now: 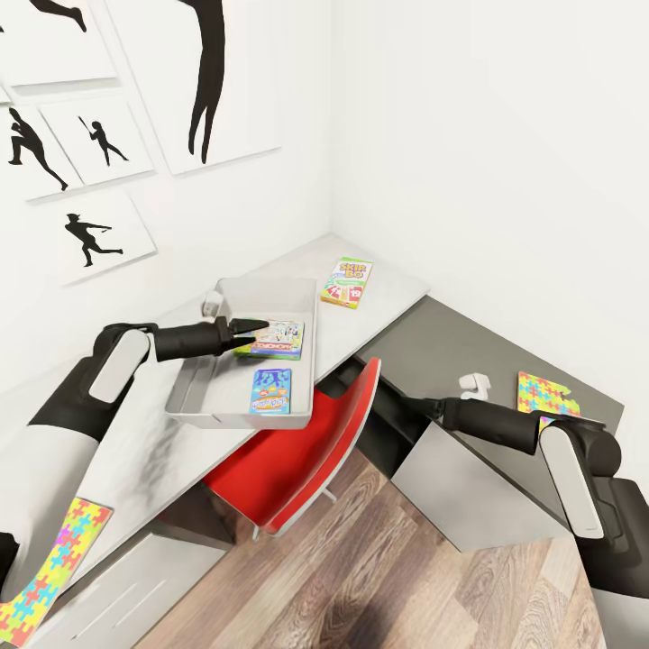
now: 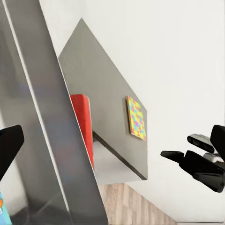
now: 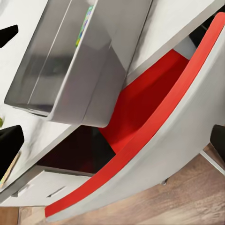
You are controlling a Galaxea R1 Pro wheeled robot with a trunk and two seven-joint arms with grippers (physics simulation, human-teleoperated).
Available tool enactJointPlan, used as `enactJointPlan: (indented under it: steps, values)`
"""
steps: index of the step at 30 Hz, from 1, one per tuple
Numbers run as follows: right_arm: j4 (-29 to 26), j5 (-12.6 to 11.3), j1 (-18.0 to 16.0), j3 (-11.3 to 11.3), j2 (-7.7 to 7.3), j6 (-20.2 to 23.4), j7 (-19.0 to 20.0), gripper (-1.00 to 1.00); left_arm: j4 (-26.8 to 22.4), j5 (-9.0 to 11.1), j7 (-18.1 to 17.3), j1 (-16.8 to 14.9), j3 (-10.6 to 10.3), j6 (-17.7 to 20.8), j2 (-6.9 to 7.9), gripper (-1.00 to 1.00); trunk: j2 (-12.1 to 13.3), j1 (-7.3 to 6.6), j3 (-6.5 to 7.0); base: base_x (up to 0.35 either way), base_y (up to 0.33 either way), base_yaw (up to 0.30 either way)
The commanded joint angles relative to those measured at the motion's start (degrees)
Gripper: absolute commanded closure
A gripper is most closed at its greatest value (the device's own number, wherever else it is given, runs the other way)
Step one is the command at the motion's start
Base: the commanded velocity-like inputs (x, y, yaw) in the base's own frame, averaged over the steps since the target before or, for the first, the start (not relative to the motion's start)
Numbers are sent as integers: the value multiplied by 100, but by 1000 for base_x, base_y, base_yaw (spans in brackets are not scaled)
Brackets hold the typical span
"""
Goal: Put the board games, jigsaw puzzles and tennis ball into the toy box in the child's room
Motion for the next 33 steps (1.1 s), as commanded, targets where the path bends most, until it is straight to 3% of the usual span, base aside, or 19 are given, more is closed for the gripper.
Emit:
enactJointPlan:
  steps: [1,11,33]
  values:
    - [-2,30,-4,-6,0,28,54,-100,-125,-6,-13,29,11,24,5,-100,-9,3,-8,0,0,0]
    - [-2,30,-2,16,9,28,91,-100,-631,35,58,196,70,71,6,-100,-9,3,-7,0,0,0]
    - [-2,60,-1,72,60,28,59,-100,-819,48,99,492,80,101,-17,-100,-9,3,124,0,0,0]
